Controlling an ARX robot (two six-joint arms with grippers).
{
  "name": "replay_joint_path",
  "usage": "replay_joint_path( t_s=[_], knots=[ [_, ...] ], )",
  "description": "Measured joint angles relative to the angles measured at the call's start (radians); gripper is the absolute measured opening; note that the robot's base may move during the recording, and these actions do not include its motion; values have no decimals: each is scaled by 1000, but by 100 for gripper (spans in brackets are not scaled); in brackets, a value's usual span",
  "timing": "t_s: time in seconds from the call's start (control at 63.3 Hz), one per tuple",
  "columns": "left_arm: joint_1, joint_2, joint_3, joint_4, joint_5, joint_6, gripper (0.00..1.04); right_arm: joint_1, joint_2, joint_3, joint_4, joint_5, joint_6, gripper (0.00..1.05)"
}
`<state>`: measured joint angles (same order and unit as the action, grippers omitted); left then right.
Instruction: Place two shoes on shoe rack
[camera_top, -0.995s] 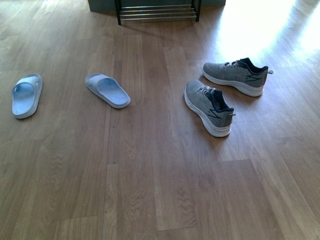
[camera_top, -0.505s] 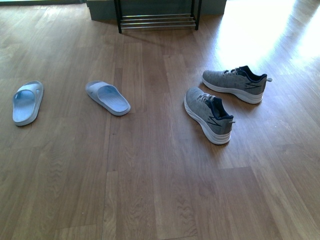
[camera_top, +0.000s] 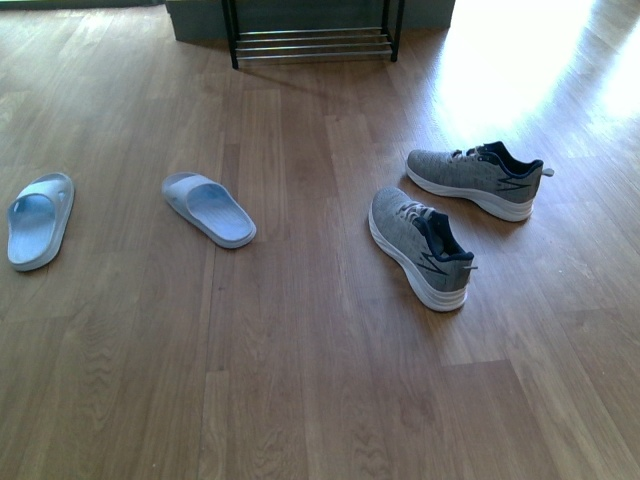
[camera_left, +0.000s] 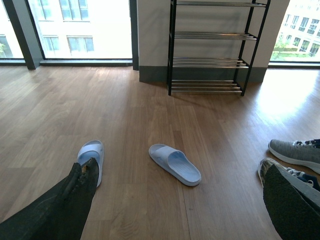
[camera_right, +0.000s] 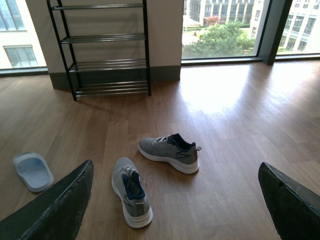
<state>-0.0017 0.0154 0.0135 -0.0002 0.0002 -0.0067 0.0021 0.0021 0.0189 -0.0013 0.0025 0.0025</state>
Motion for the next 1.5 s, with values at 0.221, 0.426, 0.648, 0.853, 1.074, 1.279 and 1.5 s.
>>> replay_joint_path(
  t_s=[0.221,0.426,0.648,0.853,1.074,1.279,1.5],
  knots=[
    [0,0,0,0,0,0,95,0,0,0,0,0,0,96],
    [0,0,0,0,0,0,95,0,0,0,0,0,0,96],
    [0,0,0,0,0,0,95,0,0,0,0,0,0,96],
    [0,0,0,0,0,0,95,0,0,0,0,0,0,96],
    [0,0,0,0,0,0,95,0,0,0,0,0,0,96],
    [0,0,0,0,0,0,95,-42,40,3,18,-146,34,96],
    [0,0,0,0,0,0,95,-62,824,181,391,-335,19,96]
  ],
)
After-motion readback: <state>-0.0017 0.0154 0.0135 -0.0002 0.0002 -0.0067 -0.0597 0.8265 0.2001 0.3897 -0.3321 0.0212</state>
